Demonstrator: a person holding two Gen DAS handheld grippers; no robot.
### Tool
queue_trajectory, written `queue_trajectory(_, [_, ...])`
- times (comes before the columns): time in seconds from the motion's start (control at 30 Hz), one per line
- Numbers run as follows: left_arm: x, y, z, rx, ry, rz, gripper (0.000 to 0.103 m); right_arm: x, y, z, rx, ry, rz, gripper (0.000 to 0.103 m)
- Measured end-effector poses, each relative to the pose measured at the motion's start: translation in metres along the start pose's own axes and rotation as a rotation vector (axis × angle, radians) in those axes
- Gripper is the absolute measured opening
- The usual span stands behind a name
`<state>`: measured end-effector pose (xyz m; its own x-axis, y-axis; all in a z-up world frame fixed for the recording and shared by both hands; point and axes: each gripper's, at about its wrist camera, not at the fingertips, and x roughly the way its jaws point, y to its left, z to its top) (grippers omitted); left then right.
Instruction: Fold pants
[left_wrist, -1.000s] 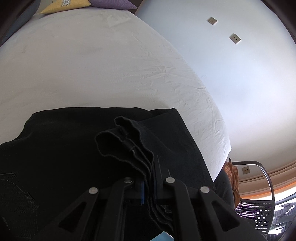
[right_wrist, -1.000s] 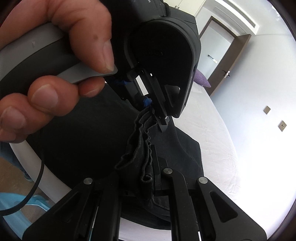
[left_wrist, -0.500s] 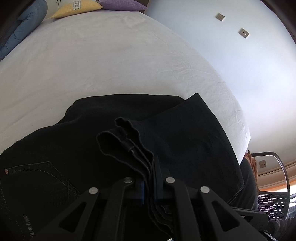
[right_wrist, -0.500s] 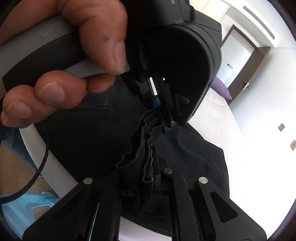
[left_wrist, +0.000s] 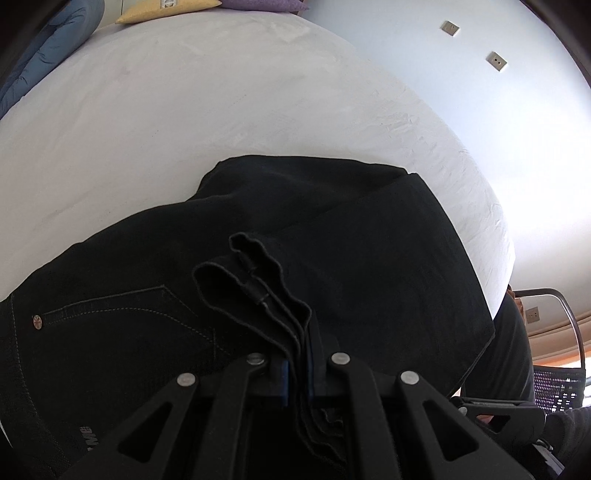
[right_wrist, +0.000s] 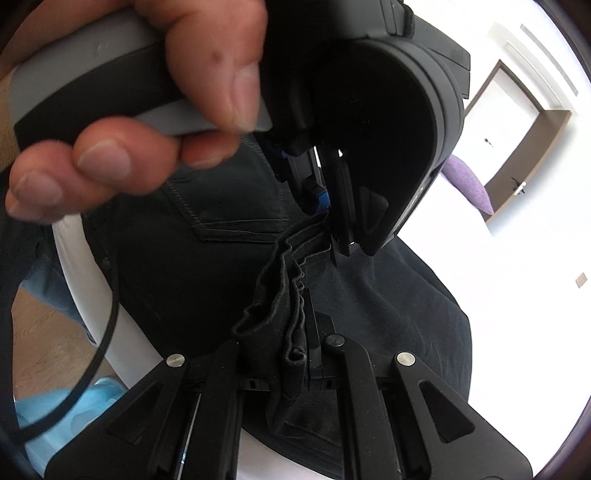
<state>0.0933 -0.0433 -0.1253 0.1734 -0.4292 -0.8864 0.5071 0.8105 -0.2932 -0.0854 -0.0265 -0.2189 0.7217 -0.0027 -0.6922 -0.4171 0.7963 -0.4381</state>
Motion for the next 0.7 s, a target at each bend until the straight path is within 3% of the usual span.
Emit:
queue_trajectory(0.27, [0.004, 0.013, -0.005, -0.006, 0.019, 0.009, 0.008, -0.002, 0.003, -0.023, -0.020, 0.017, 0.025, 0.008])
queue_trajectory(0.43, [0.010, 0.016, -0.004, -0.041, 0.020, -0.004, 0.017, 0.006, -0.006, -0.029, 0.001, 0.066, 0.049, 0.010])
queue_trajectory(0.47, [0.007, 0.018, -0.004, -0.048, 0.008, 0.000, 0.023, 0.003, -0.011, -0.032, 0.025, 0.078, 0.065, 0.010])
queue_trajectory(0.5, [0.004, 0.018, -0.004, -0.050, -0.005, 0.025, 0.037, 0.000, -0.020, -0.035, 0.048, 0.094, 0.091, 0.010])
queue_trajectory(0.57, [-0.003, 0.021, -0.003, -0.061, -0.038, 0.098, 0.051, -0.011, -0.036, -0.044, 0.130, 0.129, 0.189, 0.012])
queue_trajectory(0.7, [-0.019, 0.023, -0.009, -0.093, -0.088, 0.152, 0.051, -0.041, -0.109, -0.076, 0.361, 0.125, 0.413, 0.013])
